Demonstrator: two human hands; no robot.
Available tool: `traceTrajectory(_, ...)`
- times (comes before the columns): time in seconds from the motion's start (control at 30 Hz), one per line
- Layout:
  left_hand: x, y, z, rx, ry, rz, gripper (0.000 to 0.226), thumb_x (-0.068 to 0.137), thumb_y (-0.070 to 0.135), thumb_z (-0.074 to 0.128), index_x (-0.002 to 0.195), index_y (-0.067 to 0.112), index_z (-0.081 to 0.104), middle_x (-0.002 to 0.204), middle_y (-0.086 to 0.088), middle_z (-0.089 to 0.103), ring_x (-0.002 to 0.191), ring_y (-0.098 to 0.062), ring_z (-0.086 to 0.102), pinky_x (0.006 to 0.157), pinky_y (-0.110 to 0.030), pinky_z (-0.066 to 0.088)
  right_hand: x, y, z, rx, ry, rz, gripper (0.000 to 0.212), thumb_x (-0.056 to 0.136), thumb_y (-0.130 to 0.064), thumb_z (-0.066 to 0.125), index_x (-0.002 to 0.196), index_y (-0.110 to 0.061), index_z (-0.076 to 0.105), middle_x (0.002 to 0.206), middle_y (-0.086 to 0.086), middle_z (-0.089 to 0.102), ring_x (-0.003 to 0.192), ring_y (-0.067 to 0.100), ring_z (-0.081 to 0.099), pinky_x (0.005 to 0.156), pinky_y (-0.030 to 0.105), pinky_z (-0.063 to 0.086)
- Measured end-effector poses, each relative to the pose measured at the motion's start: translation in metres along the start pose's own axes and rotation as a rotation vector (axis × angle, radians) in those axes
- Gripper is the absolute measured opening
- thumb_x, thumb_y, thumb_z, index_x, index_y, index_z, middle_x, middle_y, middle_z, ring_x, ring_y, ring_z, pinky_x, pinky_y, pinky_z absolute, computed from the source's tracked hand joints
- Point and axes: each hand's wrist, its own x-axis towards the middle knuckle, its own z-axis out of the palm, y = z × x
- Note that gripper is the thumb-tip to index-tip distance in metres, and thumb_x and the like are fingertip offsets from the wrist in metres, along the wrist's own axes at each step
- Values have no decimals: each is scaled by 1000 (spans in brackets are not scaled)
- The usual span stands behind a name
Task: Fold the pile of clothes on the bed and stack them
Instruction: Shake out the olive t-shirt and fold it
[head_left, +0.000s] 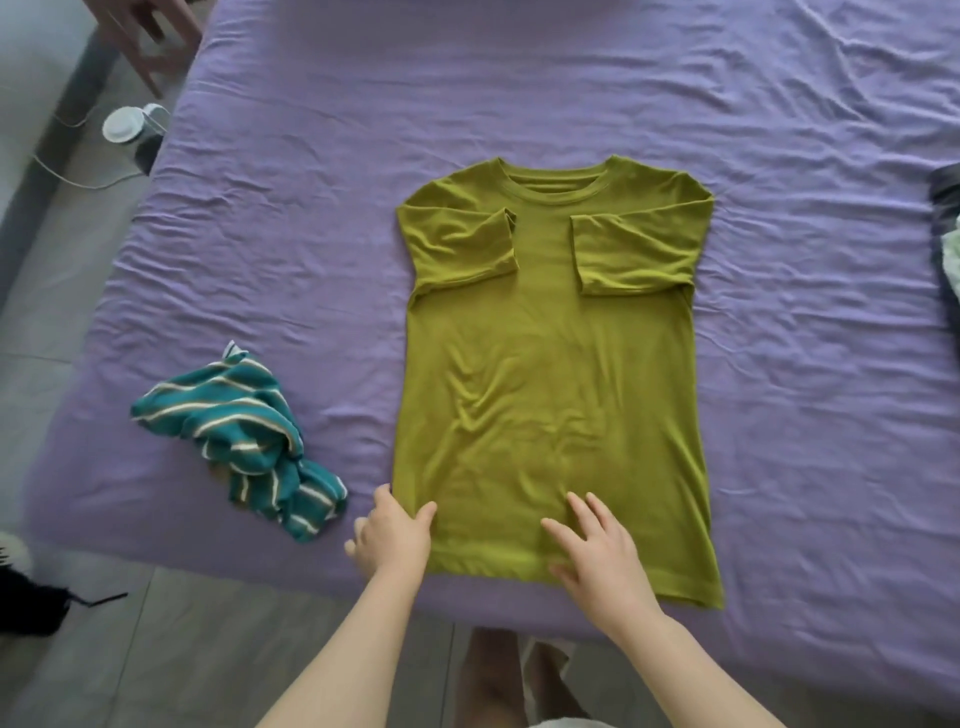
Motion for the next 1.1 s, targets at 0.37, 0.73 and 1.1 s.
traceTrajectory(0.37,-35,31,-52,-1203,-489,-58,11,88,12,66,96,4,65,80,-9,71,67,-18,66,52,-28,54,19,-39,-2,229,-51,-94,71,83,-65,52,142,-26,41,147,-2,42,139,17,30,112,32,24)
traceTrajectory(0.73,29,127,-127,-1547,-421,-42,15,89,-12,53,101,-2,54,84,-19,60,62,-22,68,52,-28,58,83,2,-72,713,249,254,4,85,-26,70,82,-27,67,65,-9,57,63,14,50,62,35,40)
traceTrajectory(1.1,149,217,-149,-778,-239,311,12,85,-1,67,94,5,65,90,-13,65,70,-20,65,61,-31,55,243,59,-174,568,351,308,20,85,-32,69,99,-17,72,87,2,70,85,21,62,74,34,47)
